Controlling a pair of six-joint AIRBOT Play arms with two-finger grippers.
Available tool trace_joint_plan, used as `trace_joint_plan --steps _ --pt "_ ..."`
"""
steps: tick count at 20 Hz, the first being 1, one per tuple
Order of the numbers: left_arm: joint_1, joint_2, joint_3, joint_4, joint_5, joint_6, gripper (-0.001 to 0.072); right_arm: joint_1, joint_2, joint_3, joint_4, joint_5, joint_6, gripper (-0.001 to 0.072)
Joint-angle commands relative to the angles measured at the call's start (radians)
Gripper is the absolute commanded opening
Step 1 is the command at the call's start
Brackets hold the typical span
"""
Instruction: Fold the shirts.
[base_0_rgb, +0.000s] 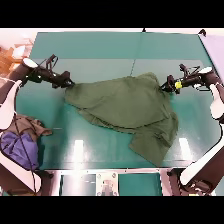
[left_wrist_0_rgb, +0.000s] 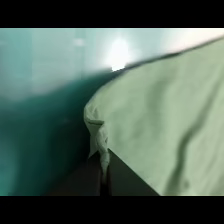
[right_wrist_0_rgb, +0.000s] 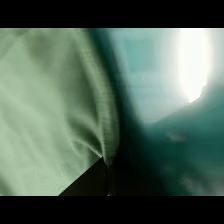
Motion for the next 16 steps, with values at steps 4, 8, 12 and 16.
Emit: trace_joint_plan --steps 4,8,12,16 --pt "0.000 0.116 0.384 -0.007 -0.182 -0.032 0.0023 0.014 0.167 0.263 0.068 0.115 -0.005 0.0017" --pt "0.000 0.358 0.498 -0.024 -0.129 -0.031 0.0022 -0.020 0.486 0.285 0.066 0.049 -0.010 0.0018" --pt "0.000 0.651 0.498 -0.024 -0.116 0.005 0.0023 -0.077 0.799 0.285 0.063 0.008 -0.038 0.0018" --pt "0.000 0.879 0.498 -0.004 -0.067 0.022 0.0023 -0.153 1.057 0.285 0.036 0.000 -0.063 0.0018"
